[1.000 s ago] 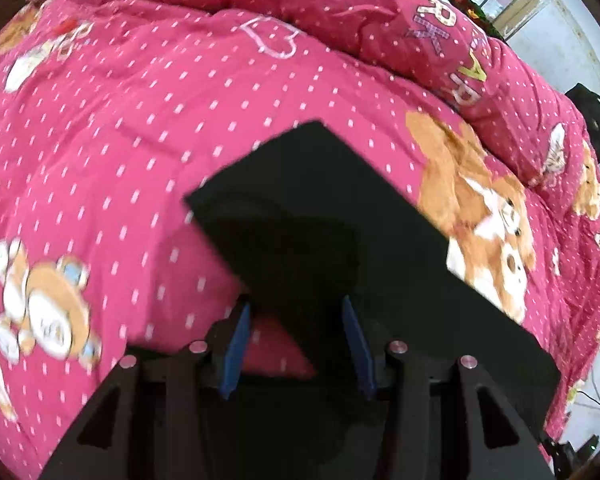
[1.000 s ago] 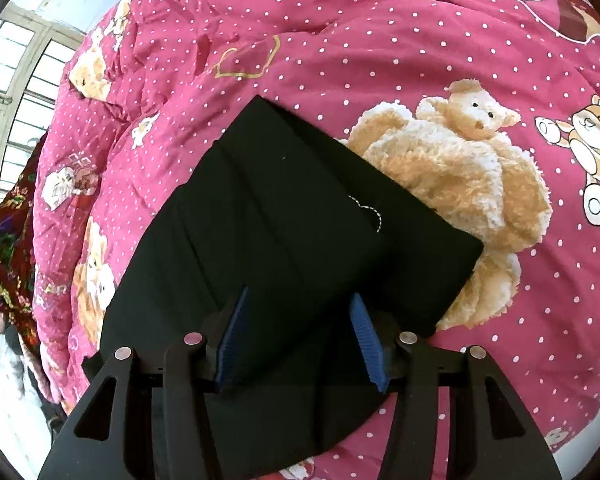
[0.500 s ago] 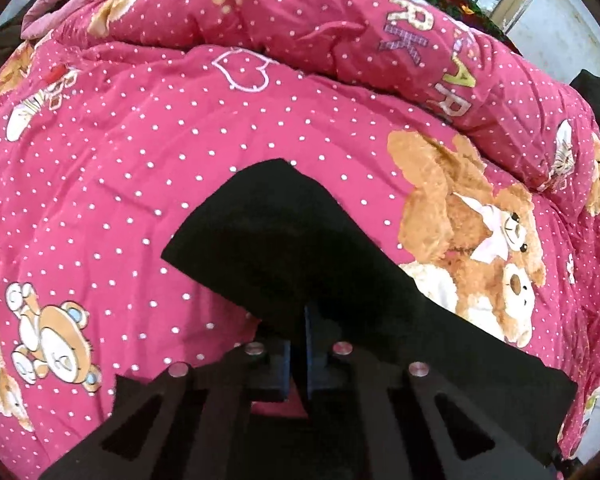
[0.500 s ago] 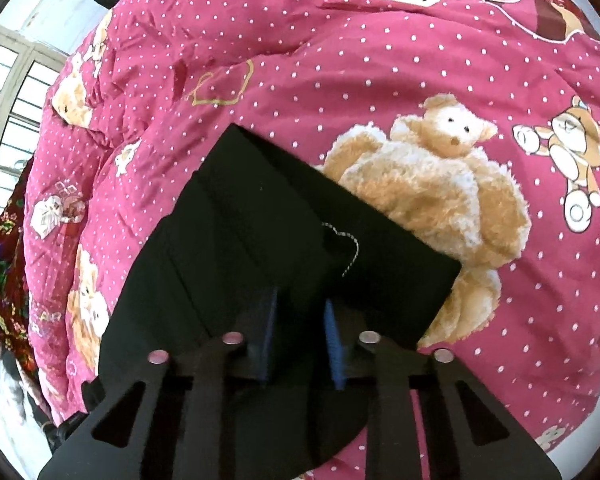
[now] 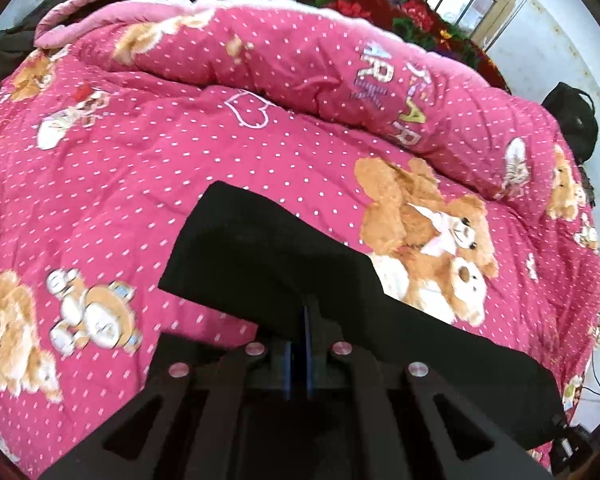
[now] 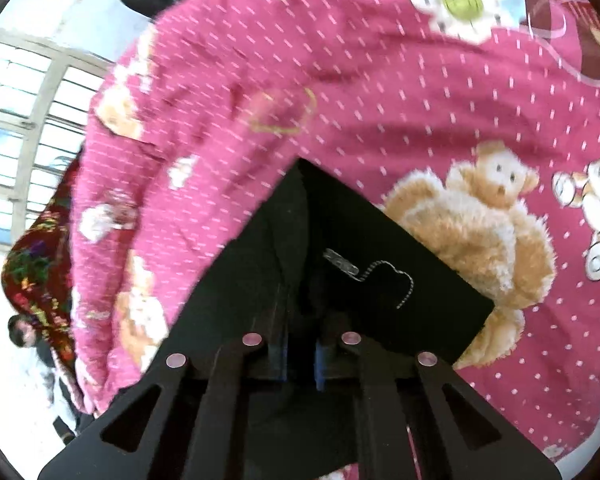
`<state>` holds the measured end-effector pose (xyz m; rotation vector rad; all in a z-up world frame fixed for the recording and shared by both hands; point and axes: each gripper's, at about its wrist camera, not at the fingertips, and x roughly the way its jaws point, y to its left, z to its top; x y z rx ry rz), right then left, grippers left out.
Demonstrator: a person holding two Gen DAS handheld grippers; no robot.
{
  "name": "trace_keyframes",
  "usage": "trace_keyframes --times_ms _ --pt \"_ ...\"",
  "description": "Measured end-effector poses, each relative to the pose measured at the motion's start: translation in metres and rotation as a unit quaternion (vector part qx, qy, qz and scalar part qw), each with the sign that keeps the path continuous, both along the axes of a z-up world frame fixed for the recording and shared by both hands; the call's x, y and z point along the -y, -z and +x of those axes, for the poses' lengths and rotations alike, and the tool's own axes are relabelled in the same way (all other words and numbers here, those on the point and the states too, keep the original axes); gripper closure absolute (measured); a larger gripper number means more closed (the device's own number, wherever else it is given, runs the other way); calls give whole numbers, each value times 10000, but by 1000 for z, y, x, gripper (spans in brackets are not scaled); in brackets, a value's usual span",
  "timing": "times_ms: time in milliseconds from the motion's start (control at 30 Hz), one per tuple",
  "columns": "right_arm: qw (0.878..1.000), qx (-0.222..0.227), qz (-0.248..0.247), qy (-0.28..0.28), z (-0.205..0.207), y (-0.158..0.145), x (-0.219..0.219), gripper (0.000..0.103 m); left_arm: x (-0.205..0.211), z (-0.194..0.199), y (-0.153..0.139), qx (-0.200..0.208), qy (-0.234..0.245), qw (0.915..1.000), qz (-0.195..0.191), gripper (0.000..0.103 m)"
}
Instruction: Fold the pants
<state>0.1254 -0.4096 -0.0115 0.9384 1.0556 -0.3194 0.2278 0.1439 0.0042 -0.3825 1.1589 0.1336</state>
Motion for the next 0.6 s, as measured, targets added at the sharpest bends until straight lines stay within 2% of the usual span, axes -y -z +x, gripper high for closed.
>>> trace_keyframes --times_ms 100,167,367,433,600 --pt "9999 116 -18 -11 -11 -19 7 96 -8 -39 -7 -47 -86 9999 -39 97" --pt "10000 38 -85 1 -19 -20 14 96 -6 -61 2 -196 -113 9997 -58 97" --pt "9968 -796 -61 -101 -39 28 27 95 -5 -117 70 -914 -150 9957 -51 97" --pt "9959 -854 -164 -236 -39 31 24 95 -9 -125 79 -900 -288 9954 -144 96" --pt "9956 -768 -329 -413 -37 22 22 94 -15 -133 65 -657 -310 9969 -294 92"
